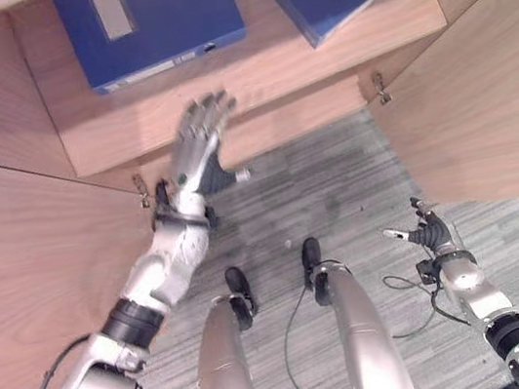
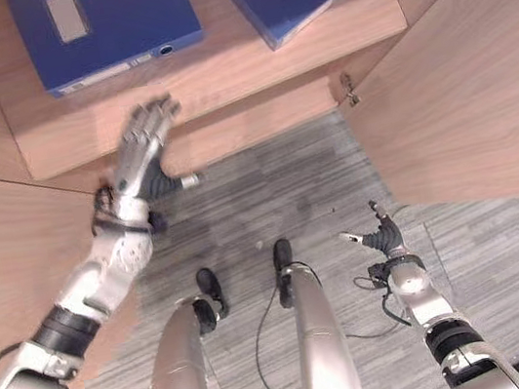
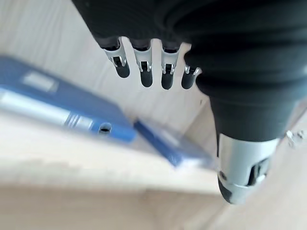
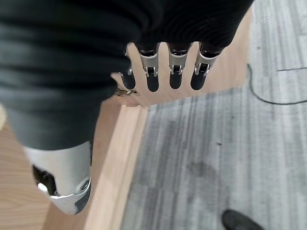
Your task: Put the empty folder in the office cabinet
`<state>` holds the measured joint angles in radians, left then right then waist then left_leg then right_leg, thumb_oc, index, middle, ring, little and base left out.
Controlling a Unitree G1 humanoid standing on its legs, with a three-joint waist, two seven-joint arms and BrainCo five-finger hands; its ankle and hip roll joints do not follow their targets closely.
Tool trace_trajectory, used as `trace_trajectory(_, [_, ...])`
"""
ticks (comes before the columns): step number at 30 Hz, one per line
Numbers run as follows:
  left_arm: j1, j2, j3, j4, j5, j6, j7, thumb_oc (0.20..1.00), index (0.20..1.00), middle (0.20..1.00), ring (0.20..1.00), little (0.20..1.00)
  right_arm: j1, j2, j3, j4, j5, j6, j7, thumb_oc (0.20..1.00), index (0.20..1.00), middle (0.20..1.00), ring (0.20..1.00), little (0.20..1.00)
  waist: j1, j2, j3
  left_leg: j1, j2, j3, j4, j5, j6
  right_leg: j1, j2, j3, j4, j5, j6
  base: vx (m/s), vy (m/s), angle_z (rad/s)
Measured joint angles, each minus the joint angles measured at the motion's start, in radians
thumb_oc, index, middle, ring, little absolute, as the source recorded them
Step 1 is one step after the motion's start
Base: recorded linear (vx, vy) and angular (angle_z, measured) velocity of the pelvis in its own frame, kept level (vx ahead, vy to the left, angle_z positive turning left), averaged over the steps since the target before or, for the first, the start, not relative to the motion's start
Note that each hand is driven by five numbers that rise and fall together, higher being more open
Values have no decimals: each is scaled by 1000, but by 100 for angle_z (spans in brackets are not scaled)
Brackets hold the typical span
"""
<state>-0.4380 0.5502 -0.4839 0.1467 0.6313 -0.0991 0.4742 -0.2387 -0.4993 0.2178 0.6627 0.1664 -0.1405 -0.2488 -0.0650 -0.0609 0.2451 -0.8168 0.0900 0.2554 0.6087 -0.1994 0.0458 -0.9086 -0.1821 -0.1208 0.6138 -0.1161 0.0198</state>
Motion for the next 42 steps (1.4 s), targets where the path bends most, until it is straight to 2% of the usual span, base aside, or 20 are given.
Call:
trace_trajectory(5, [151, 18, -22, -17, -75, -48, -98, 1000, 1000, 1000, 1000, 1000, -5, 4, -5, -3, -62, 22, -36, 1000, 1000, 1000, 1000, 1000, 30, 14, 2, 168, -31, -48, -171, 71, -26, 168, -4, -60, -105, 7, -3, 66, -83, 27])
trace_trajectory(9, [230, 40, -30, -23, -120, -72, -172, 1000, 1000, 1000, 1000, 1000, -49, -38, 18, -39, -186, 47, -51, 1000, 1000, 1000, 1000, 1000, 49, 25, 0, 276, -39, -75, -275, 112, -39, 273, 2, -101, -166, 11, -10, 76, -73, 19])
trace_trajectory(15, [253, 45, -25, -10, -125, -72, -217, 1000, 1000, 1000, 1000, 1000, -121, -84, 56, -79, -317, 69, -81, 1000, 1000, 1000, 1000, 1000, 58, 34, -8, 436, -48, -104, -413, 166, -45, 434, 12, -146, -258, 21, -9, 60, -78, 15])
trace_trajectory(19, [310, 29, 1, -13, -139, -72, -232, 1000, 1000, 1000, 1000, 1000, -126, -92, 66, -78, -371, 85, -81, 1000, 1000, 1000, 1000, 1000, 59, 57, -49, 528, -45, -134, -523, 211, -48, 542, 37, -187, -371, 57, -3, 70, -103, 17])
trace_trajectory(22, [362, 23, 14, -14, -152, -71, -249, 1000, 1000, 1000, 1000, 1000, -121, -104, 64, -61, -384, 94, -79, 1000, 1000, 1000, 1000, 1000, 77, 73, -69, 553, -45, -161, -544, 224, -51, 600, 42, -228, -408, 59, -1, 82, -163, 31])
trace_trajectory(23, [367, 9, 20, -14, -153, -70, -252, 1000, 1000, 1000, 1000, 1000, -110, -109, 64, -52, -384, 103, -80, 1000, 1000, 1000, 1000, 1000, 68, 80, -78, 559, -45, -186, -547, 226, -53, 624, 44, -252, -431, 64, 4, -33, -165, 60])
trace_trajectory(24, [385, 9, 14, -16, -153, -72, -252, 1000, 1000, 1000, 1000, 1000, -103, -113, 64, -37, -384, 107, -81, 1000, 1000, 1000, 1000, 1000, 84, 85, -93, 556, -47, -208, -550, 235, -62, 643, 49, -278, -440, 61, 4, -35, -165, 72])
trace_trajectory(25, [379, 3, 10, -9, -153, -72, -257, 1000, 1000, 1000, 1000, 1000, -103, -122, 62, -28, -384, 108, -89, 1000, 1000, 1000, 1000, 1000, 84, 86, -93, 524, -52, -224, -509, 239, -68, 655, 51, -310, -456, 62, 4, -83, -26, 99])
trace_trajectory(26, [352, -5, 9, -11, -153, -72, -260, 1000, 1000, 1000, 1000, 1000, -109, -147, 62, -13, -384, 110, -94, 1000, 1000, 1000, 1000, 1000, 87, 84, -92, 479, -58, -237, -470, 256, -89, 656, 37, -344, -471, 71, 4, -15, 18, 87])
trace_trajectory(27, [358, -2, 9, -11, -153, -72, -261, 1000, 1000, 1000, 1000, 1000, -127, -150, 61, 1, -384, 110, -100, 1000, 1000, 1000, 1000, 1000, 101, 85, -91, 478, -57, -235, -478, 260, -87, 655, 39, -358, -471, 71, 3, 62, 80, 63])
trace_trajectory(30, [411, 2, 9, -7, -153, -72, -269, 1000, 1000, 1000, 1000, 1000, -226, -150, 68, 26, -385, 108, -118, 1000, 1000, 1000, 1000, 1000, 135, 96, -93, 507, -45, -234, -543, 257, -81, 635, 52, -339, -460, 66, -4, 101, 55, -8])
trace_trajectory(33, [423, 5, 8, -6, -154, -72, -280, 1000, 1000, 1000, 1000, 1000, -260, -150, 67, 41, -387, 108, -129, 1000, 1000, 1000, 1000, 1000, 136, 91, -90, 520, -47, -222, -591, 282, -70, 631, 52, -330, -472, 79, 7, 102, 60, -12])
trace_trajectory(38, [426, 16, 17, -11, -156, -71, -290, 1000, 1000, 1000, 1000, 1000, -273, -145, 98, 57, -386, 128, -147, 1000, 1000, 1000, 1000, 1000, 138, 67, -85, 521, -51, -204, -609, 287, -62, 632, 61, -311, -520, 120, 6, 11, 120, -12])
trace_trajectory(42, [417, 17, 19, -12, -171, -71, -289, 1000, 1000, 1000, 1000, 1000, -335, -140, 141, 133, -385, 138, -154, 1000, 1000, 1000, 1000, 1000, 162, 39, -77, 543, -57, -177, -609, 276, -51, 643, 67, -271, -540, 138, 6, 25, 154, -27])
